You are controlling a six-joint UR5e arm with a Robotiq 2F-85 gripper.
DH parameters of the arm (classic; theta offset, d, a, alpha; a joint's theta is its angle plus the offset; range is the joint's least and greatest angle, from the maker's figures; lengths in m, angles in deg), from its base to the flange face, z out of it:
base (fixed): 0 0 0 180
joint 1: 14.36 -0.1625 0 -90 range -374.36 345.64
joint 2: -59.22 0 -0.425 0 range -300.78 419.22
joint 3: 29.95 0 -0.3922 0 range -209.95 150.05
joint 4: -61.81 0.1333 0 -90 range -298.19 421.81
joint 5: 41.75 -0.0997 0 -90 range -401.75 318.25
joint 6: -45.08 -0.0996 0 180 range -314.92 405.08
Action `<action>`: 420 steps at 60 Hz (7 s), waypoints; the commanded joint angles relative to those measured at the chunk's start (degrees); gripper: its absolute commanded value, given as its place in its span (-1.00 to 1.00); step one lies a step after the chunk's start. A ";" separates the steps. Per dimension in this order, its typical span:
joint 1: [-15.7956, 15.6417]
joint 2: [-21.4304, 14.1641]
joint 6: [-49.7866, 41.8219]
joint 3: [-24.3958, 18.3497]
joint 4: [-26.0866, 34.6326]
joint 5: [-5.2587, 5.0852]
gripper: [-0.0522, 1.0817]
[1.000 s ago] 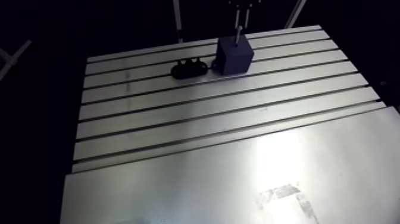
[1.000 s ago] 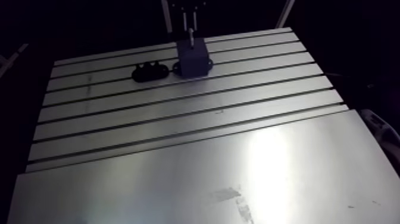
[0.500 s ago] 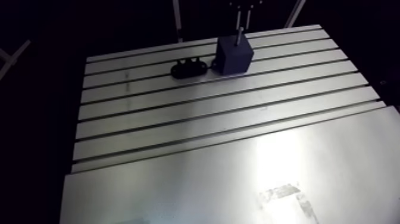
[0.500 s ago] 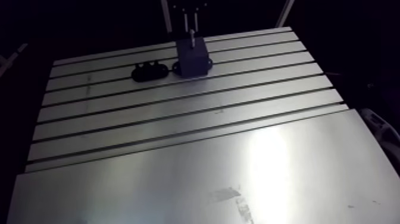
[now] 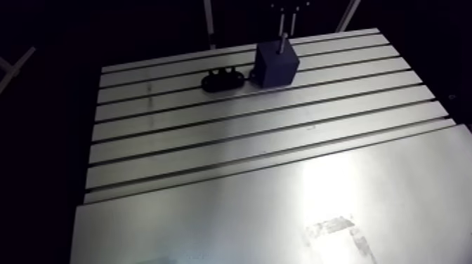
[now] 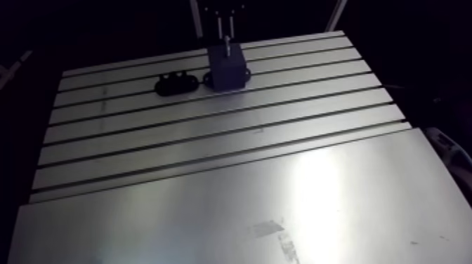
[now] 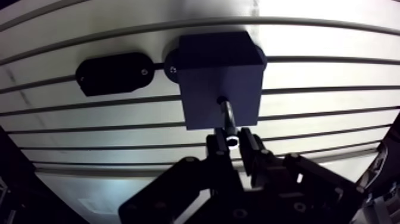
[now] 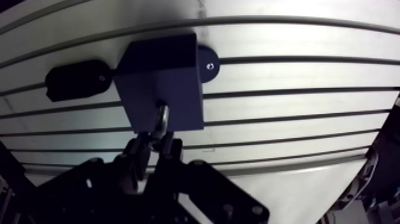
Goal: Pick up the M10 bolt and insert it into the hole until fully seated.
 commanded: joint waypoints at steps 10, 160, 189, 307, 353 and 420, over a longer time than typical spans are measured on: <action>-0.07 0.06 0.00 0.00 -0.09 -0.11 0.99; -0.16 0.06 0.00 -0.27 -0.09 -0.11 0.99; -0.34 0.15 0.00 -0.09 -0.25 -0.11 0.99; -0.26 0.77 2.11 2.09 -4.77 -0.19 -0.90; -0.59 -11.37 1.23 2.47 -6.60 -3.61 -0.90; -6.23 -27.29 1.85 10.49 -0.97 -3.02 -0.90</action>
